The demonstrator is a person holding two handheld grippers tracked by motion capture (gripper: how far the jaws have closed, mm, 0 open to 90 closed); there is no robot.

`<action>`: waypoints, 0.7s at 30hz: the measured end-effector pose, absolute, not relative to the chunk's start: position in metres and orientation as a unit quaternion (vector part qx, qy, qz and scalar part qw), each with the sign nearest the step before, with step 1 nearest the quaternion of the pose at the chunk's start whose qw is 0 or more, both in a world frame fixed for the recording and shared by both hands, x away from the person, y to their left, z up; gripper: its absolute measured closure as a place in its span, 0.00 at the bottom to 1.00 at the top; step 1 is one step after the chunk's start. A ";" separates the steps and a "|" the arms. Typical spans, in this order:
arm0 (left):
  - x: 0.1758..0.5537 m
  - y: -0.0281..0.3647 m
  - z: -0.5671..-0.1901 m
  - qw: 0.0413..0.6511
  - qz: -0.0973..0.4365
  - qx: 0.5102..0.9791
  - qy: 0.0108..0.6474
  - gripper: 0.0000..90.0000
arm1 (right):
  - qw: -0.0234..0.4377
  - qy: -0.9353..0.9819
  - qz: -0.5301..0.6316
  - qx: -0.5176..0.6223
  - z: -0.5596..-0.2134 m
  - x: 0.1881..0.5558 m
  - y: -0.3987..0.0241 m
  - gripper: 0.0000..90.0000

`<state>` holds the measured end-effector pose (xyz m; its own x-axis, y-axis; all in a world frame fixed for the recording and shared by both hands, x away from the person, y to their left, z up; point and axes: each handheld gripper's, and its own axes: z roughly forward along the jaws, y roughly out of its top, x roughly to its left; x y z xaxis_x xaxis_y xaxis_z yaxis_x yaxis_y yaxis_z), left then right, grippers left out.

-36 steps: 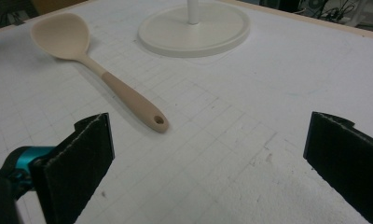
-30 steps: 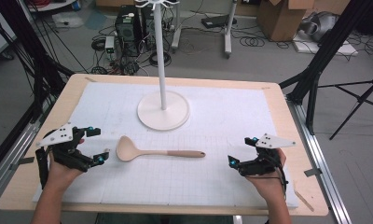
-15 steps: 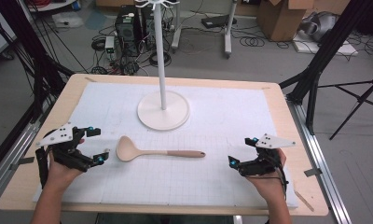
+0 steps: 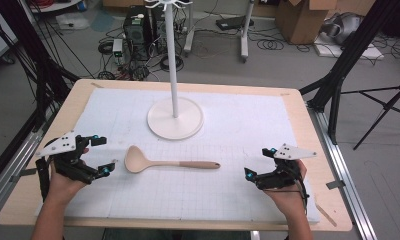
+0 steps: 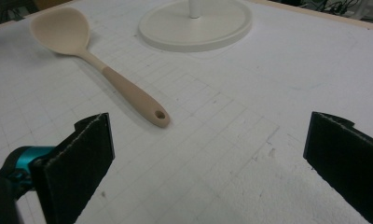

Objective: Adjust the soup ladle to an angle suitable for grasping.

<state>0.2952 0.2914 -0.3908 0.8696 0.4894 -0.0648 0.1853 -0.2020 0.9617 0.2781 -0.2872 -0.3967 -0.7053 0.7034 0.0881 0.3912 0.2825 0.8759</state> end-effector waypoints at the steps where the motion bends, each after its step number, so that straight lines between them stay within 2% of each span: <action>1: 0.295 0.291 -0.391 0.593 0.128 0.764 0.220 0.02 | 0.160 0.788 0.482 0.347 -0.398 0.277 -0.287 0.01; 21: 0.305 0.272 -0.383 0.590 0.120 0.773 0.198 0.02 | 0.157 0.793 0.475 0.347 -0.401 0.272 -0.287 0.01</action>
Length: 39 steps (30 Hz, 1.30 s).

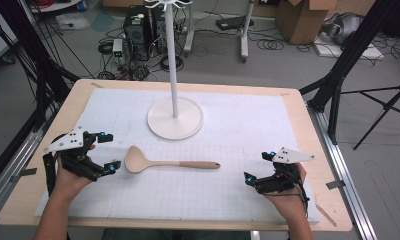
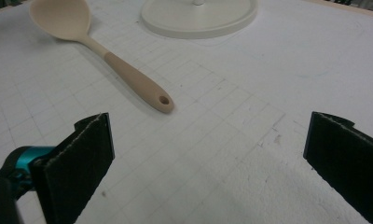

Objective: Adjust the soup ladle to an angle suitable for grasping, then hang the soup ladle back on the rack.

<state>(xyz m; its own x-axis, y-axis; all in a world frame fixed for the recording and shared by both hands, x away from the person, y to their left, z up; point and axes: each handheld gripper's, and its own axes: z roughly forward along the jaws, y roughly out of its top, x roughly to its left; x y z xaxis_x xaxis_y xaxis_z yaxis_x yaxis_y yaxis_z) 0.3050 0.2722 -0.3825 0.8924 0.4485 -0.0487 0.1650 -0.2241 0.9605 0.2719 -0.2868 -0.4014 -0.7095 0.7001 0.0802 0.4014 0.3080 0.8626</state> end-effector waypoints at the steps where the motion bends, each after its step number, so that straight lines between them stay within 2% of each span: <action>1: 0.306 0.271 -0.382 0.590 0.120 0.774 0.197 0.02 | 0.158 0.793 0.474 0.347 -0.402 0.272 -0.287 0.01; 29: 0.313 0.260 -0.387 0.594 0.102 0.775 0.190 0.02 | 0.151 0.794 0.478 0.344 -0.402 0.277 -0.287 0.01; 39: 0.320 0.239 -0.383 0.573 0.097 0.794 0.177 0.02 | 0.151 0.795 0.476 0.346 -0.403 0.276 -0.290 0.01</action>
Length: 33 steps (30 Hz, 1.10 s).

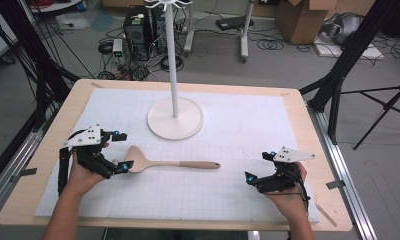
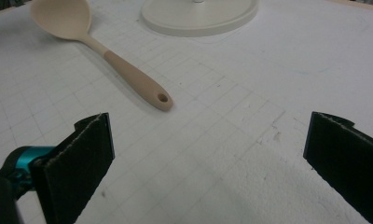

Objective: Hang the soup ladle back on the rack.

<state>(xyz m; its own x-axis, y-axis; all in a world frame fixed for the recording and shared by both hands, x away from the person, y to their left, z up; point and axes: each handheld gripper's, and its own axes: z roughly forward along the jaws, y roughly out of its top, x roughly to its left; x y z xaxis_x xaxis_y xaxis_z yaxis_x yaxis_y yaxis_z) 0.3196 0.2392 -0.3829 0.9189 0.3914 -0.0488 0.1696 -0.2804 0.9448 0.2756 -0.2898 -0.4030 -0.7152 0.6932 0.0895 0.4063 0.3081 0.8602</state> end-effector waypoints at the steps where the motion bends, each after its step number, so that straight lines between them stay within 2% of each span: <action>1: 0.321 0.237 -0.382 0.574 0.095 0.795 0.174 0.02 | 0.149 0.794 0.477 0.346 -0.402 0.275 -0.290 0.01; 23: 0.351 0.150 -0.366 0.516 0.060 0.846 0.123 0.02 | 0.148 0.792 0.482 0.343 -0.402 0.276 -0.291 0.01; 33: 0.359 0.123 -0.369 0.488 0.047 0.865 0.106 0.02 | 0.145 0.793 0.482 0.342 -0.402 0.277 -0.289 0.01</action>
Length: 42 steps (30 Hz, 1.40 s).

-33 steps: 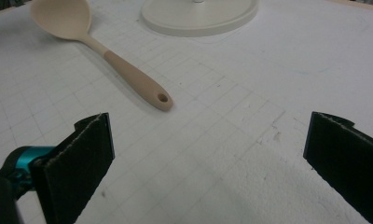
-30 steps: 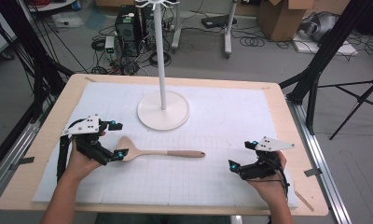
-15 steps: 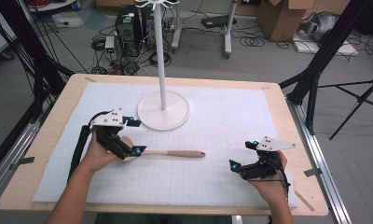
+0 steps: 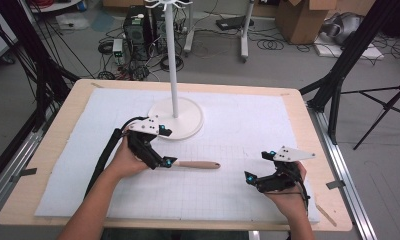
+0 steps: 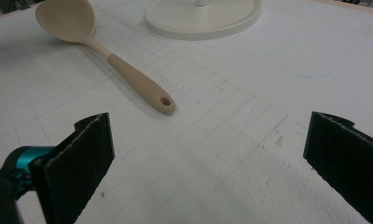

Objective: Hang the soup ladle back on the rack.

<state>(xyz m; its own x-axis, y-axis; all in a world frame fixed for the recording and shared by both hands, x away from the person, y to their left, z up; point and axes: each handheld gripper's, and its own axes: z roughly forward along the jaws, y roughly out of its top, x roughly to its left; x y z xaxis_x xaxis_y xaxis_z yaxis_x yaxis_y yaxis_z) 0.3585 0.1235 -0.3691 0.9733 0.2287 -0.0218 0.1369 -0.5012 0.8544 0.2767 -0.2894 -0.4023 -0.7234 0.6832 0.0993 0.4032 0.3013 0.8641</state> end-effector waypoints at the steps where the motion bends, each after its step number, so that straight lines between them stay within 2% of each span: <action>1: 0.359 0.120 -0.370 0.486 0.046 0.867 0.106 0.02 | 0.144 0.793 0.482 0.343 -0.402 0.277 -0.289 0.01; 18: 0.369 0.086 -0.394 0.444 0.025 0.890 0.104 0.02 | 0.138 0.800 0.477 0.337 -0.404 0.278 -0.286 0.01; 27: 0.374 0.076 -0.408 0.394 0.027 0.911 0.118 0.02 | 0.140 0.799 0.478 0.337 -0.404 0.278 -0.288 0.01; 39: 0.379 0.054 -0.421 0.310 0.018 0.946 0.098 0.02 | 0.139 0.799 0.478 0.337 -0.403 0.278 -0.288 0.01; 42: 0.379 0.053 -0.422 0.306 0.012 0.947 0.094 0.07 | 0.138 0.798 0.478 0.340 -0.403 0.277 -0.289 0.01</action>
